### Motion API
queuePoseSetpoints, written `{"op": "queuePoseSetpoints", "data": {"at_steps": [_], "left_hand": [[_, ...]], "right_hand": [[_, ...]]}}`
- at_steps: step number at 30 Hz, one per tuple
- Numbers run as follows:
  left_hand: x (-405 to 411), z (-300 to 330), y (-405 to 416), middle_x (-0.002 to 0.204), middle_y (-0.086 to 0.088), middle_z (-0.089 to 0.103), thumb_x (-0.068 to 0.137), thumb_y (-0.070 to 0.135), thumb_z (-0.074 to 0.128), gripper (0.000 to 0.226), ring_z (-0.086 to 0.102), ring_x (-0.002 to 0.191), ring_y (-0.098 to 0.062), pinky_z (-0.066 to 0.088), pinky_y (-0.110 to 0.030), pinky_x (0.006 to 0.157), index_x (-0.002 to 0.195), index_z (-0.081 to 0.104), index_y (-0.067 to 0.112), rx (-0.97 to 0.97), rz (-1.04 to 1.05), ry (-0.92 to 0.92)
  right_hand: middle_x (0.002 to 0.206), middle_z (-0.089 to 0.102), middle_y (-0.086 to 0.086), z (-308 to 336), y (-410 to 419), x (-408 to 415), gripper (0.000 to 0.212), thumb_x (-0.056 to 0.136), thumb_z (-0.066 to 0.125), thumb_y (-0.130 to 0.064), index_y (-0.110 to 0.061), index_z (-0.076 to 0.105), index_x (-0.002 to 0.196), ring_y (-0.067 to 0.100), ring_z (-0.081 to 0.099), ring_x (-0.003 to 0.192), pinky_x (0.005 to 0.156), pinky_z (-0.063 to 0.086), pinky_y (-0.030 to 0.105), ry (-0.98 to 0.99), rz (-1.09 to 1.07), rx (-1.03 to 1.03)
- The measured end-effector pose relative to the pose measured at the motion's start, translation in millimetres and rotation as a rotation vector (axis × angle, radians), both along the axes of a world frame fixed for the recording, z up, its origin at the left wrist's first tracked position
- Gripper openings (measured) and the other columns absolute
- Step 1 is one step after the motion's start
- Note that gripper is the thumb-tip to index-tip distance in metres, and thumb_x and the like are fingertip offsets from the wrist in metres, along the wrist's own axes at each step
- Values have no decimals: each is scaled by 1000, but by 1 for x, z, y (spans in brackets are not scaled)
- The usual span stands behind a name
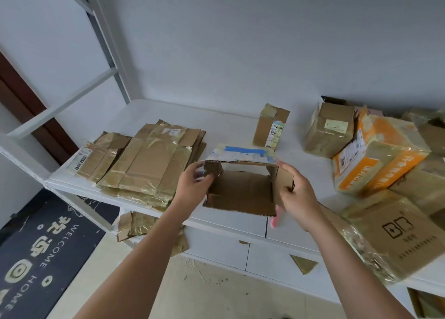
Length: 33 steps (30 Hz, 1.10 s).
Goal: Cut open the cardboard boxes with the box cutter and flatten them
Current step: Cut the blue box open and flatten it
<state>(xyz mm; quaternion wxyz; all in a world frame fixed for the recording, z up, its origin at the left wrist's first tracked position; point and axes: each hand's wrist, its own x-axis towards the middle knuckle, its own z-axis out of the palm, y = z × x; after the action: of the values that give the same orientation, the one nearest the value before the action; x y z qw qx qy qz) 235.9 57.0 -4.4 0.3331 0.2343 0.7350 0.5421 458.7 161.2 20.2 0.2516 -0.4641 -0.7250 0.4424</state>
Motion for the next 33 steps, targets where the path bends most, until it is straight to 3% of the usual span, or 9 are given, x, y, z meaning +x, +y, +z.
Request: {"op": "queuePoseSetpoints", "data": {"at_steps": [3, 8, 11, 14, 17, 20, 23, 28, 33], "left_hand": [[-15, -9, -26, 113, -14, 69, 96, -7, 45, 47, 69, 100, -24, 58, -36, 80, 135, 54, 17, 132, -65, -546], [-32, -21, -51, 120, -26, 65, 78, -3, 31, 53, 62, 114, -39, 53, -45, 93, 124, 58, -5, 82, -76, -864], [-30, -28, -42, 97, -18, 72, 98, 18, 42, 32, 70, 89, -31, 58, -39, 77, 101, 66, -3, -218, -37, -510], [-21, -42, -26, 68, -6, 57, 95, 23, 59, 29, 56, 59, -18, 49, -29, 56, 72, 56, 6, -498, -127, 36], [-15, -54, -8, 67, 0, 49, 90, 20, 63, 24, 47, 57, -12, 37, -18, 45, 71, 52, 11, -617, -122, 239], [-9, -64, 7, 100, -8, 56, 88, 12, 60, 19, 59, 95, -23, 54, -31, 75, 104, 55, 2, -679, -151, 254], [-7, -71, 16, 122, -15, 53, 89, 10, 53, 37, 53, 115, -31, 49, -44, 98, 124, 46, 0, -650, -80, 178], [-5, -73, 28, 117, -14, 57, 92, 9, 49, 27, 58, 99, -28, 52, -38, 77, 118, 50, 0, -601, 87, 94], [1, -54, 32, 109, -9, 58, 97, 11, 51, 18, 60, 88, -22, 50, -32, 56, 113, 44, 9, -411, 210, -144]], "right_hand": [[153, 38, -13, -5, 12, 5, 75, 93, 40, 13, -44, 43, 142, 10, 49, 127, 65, 43, 1, -135, 144, 17], [155, 32, -19, -19, 26, -6, 79, 84, 38, 14, -42, 50, 138, 14, 32, 142, 95, 43, 21, -415, 420, -168], [151, 44, -8, -34, 28, -20, 62, 89, 42, 4, -30, 52, 140, 14, 40, 138, 110, 36, 29, -480, 478, -258], [135, 52, -1, -54, 27, -41, 47, 99, 48, -18, -24, 47, 145, 15, 52, 120, 105, 44, 36, -557, 418, 18], [159, 16, 5, -82, 25, -58, 60, 103, 39, -37, -19, 18, 157, 26, 20, 145, 119, 25, 44, -689, 412, 209], [158, -34, -4, -115, 22, -62, 69, 104, 16, -51, -20, -20, 154, 21, -25, 148, 120, -7, 49, -843, 511, 120], [148, -47, -7, -138, 23, -61, 69, 99, 5, -60, -24, -35, 142, 18, -36, 142, 116, -17, 48, -908, 510, 160], [136, -58, -12, -142, 33, -64, 68, 96, 2, -66, -31, -42, 134, 14, -47, 131, 108, -27, 44, -947, 563, 125], [153, -42, -12, -130, 34, -57, 72, 92, -1, -68, -30, -35, 143, 13, -36, 142, 119, -17, 48, -902, 543, 129]]}}
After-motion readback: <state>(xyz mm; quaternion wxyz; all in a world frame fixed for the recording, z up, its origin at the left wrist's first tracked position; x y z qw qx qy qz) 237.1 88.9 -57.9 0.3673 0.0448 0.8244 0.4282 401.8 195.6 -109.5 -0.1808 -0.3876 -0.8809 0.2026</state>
